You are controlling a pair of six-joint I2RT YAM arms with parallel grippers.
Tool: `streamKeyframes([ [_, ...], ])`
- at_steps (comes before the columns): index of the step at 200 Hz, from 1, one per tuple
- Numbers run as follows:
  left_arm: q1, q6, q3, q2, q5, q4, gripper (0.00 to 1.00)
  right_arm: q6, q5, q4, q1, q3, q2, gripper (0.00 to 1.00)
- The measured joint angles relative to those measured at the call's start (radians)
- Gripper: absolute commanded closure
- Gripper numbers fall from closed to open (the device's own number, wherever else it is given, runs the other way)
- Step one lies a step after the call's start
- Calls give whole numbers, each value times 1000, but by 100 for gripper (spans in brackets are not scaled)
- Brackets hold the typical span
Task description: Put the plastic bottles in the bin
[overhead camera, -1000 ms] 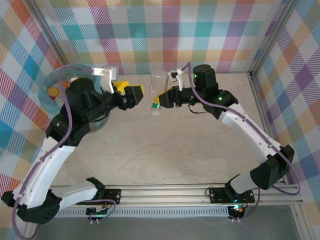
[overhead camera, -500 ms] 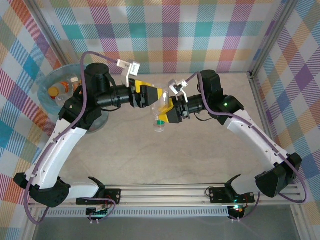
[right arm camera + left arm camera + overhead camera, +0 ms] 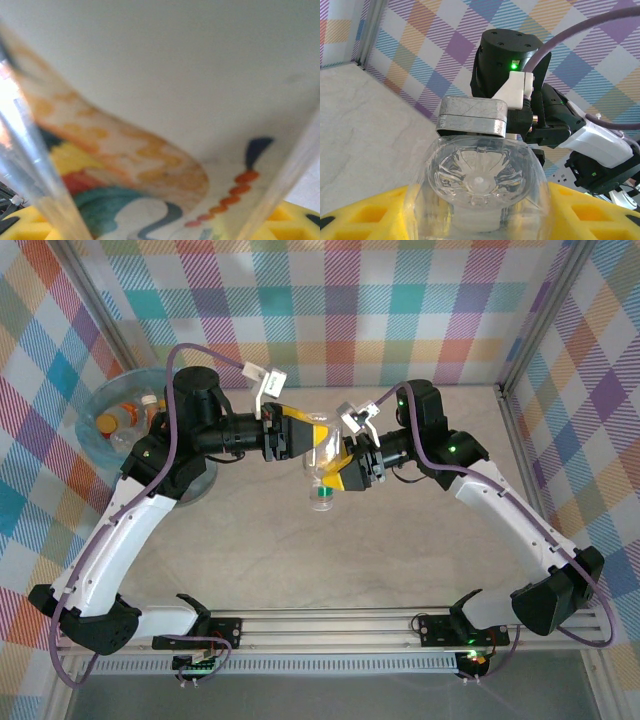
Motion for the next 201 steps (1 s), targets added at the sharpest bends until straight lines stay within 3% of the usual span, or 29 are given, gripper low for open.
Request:
streamKeyframes([
  [42,0,-10,-8,-9,-75,2,55,25,48,13,0,0,0,18],
  [67,3,-27,-14,-41,-227,-2,58,38,196,18,2,0,-7,11],
  [107,73,-41,19,-127,-538,-44,65,47,518,-6,1,6,-32,10],
  [142,245,-17,196,-86,-758,-147,69,51,617,-23,0,41,-25,14],
  [177,517,10,292,31,-807,-182,70,79,613,-5,0,61,2,19],
  [201,631,9,340,163,-796,-210,70,127,584,20,1,65,39,22],
])
